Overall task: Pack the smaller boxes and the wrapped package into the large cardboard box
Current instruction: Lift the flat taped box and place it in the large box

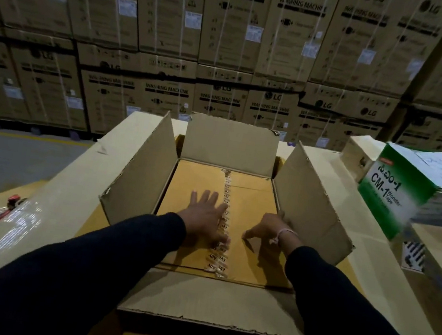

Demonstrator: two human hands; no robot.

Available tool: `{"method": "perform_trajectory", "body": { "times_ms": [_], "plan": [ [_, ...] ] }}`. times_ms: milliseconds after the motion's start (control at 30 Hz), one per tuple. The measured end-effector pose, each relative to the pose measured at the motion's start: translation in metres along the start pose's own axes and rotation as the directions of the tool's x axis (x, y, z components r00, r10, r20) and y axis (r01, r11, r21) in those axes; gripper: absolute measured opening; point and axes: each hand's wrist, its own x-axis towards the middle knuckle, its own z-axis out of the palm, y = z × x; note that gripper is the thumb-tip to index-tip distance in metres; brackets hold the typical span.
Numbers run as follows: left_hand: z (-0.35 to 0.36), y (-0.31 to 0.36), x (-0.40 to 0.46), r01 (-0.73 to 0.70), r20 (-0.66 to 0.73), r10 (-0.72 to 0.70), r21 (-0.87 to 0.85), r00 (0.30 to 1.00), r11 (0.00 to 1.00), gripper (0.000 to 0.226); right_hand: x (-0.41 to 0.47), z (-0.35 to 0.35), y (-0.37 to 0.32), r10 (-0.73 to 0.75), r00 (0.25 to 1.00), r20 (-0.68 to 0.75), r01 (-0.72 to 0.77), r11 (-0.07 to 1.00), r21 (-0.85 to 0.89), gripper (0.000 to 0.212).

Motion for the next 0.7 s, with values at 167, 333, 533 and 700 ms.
{"method": "perform_trajectory", "body": {
  "times_ms": [167, 333, 533, 700],
  "plan": [
    [-0.011, 0.013, 0.009, -0.070, 0.110, 0.059, 0.100, 0.992, 0.992, 0.086, -0.009, -0.013, -0.001, -0.025, 0.998, 0.063, 0.031, 0.996, -0.084, 0.095],
    [-0.075, 0.004, -0.015, -0.071, 0.055, 0.063, 0.150, 0.996, 0.986, 0.042, -0.028, -0.027, -0.022, -0.201, 0.978, 0.055, 0.208, 0.955, -0.210, 0.093],
    [-0.116, -0.062, -0.053, 0.095, 0.001, -0.108, 0.466, 0.994, 0.880, 0.034, -0.058, -0.009, -0.083, -0.563, 0.814, 0.145, 0.580, 0.768, -0.274, 0.082],
    [-0.075, -0.118, -0.076, 0.168, 0.025, -0.203, 0.473, 0.979, 0.865, 0.033, -0.068, 0.031, -0.104, -0.601, 0.766, 0.227, 0.601, 0.546, -0.583, 0.052]
  ]
}}
